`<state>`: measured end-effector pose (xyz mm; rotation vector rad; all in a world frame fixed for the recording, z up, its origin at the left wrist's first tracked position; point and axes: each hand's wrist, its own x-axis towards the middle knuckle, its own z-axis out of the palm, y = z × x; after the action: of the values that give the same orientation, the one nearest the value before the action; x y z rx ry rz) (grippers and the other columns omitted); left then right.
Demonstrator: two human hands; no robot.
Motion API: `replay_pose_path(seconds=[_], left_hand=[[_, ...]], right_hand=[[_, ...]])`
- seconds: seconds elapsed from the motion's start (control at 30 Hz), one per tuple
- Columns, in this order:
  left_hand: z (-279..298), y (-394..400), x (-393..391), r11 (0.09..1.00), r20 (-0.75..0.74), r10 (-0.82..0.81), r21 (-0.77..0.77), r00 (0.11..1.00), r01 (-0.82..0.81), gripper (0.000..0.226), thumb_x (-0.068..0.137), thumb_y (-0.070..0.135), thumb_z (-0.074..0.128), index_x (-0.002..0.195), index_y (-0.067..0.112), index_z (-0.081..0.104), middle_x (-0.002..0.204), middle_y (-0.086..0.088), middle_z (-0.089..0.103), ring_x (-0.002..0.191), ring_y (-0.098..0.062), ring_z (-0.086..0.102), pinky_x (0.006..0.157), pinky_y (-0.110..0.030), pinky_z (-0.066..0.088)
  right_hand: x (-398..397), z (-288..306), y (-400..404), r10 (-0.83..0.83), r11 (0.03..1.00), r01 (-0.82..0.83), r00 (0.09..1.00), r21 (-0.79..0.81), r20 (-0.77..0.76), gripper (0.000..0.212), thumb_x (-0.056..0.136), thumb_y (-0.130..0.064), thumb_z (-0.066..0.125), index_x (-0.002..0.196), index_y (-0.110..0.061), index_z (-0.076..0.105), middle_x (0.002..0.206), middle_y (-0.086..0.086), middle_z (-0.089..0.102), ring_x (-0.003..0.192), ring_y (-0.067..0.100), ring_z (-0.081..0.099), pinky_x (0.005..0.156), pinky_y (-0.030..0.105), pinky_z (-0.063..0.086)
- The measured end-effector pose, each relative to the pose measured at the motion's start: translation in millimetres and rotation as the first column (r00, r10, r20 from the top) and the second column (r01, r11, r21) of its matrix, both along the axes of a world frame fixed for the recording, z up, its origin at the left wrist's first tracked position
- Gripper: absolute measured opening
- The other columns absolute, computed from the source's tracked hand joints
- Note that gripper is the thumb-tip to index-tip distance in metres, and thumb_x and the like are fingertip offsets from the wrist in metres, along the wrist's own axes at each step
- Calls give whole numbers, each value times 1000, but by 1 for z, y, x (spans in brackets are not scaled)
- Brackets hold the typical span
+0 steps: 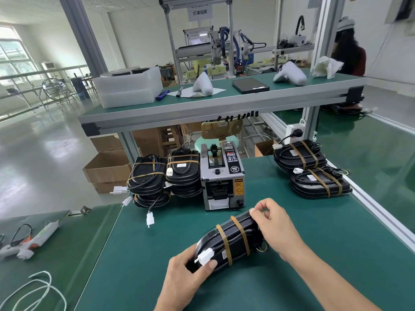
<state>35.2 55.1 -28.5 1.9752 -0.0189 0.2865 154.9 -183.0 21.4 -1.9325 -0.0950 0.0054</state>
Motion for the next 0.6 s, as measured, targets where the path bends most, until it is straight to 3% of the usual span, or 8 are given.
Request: replay_pose_path(seconds=[0.13, 0.23, 0.3, 0.37, 0.5, 0.6], left_hand=[[0, 0, 0, 1000, -3, 4, -12, 1000, -4, 39, 84, 56, 76, 120, 42, 78, 95, 4, 79, 83, -5, 68, 78, -23, 53], [-3, 1, 0, 1000, -12, 8, -22, 1000, -9, 39, 86, 55, 74, 121, 40, 77, 96, 1, 79, 87, -22, 71, 81, -34, 56], [-5, 2, 1, 1000, -22, 4, -28, 1000, -5, 37, 88, 52, 72, 121, 38, 77, 99, 1, 80, 92, -26, 73, 83, -38, 57], [-5, 1, 2, 999, -25, -3, -32, 1000, 3, 37, 89, 51, 72, 122, 37, 77, 105, 4, 81, 96, -19, 75, 86, -34, 57], [-2, 2, 1, 1000, -26, 4, -16, 1000, -4, 36, 89, 50, 71, 122, 38, 76, 105, 7, 81, 95, -10, 74, 81, -17, 53], [0, 2, 0, 1000, -34, 0, -13, 999, 0, 37, 89, 51, 70, 123, 37, 75, 104, 5, 80, 94, -13, 74, 83, -22, 56]], right_hand=[[0, -10, -1, -79, 988, 84, 996, 132, -46, 16, 101, -33, 55, 90, -28, 64, 62, -12, 61, 58, 6, 54, 66, 36, 49], [-7, -27, -8, -108, 968, 131, 988, 215, -113, 19, 103, -36, 58, 92, -27, 70, 83, -7, 71, 80, 13, 68, 78, 38, 54], [-14, -38, -11, -31, 961, 69, 989, 266, -146, 22, 106, -34, 55, 100, -27, 75, 99, -6, 75, 98, 10, 70, 81, 28, 52], [-19, -42, -13, 101, 958, -63, 987, 280, -124, 27, 108, -35, 50, 110, -29, 77, 113, -12, 76, 112, 4, 67, 92, 24, 49], [-19, -33, -9, 313, 886, -246, 943, 393, -114, 34, 110, -37, 43, 126, -30, 72, 131, -7, 72, 127, 9, 62, 108, 34, 42], [-18, -25, -7, 381, 855, -312, 920, 415, -94, 37, 107, -49, 50, 128, -24, 67, 132, 1, 70, 129, 18, 62, 110, 37, 42]])
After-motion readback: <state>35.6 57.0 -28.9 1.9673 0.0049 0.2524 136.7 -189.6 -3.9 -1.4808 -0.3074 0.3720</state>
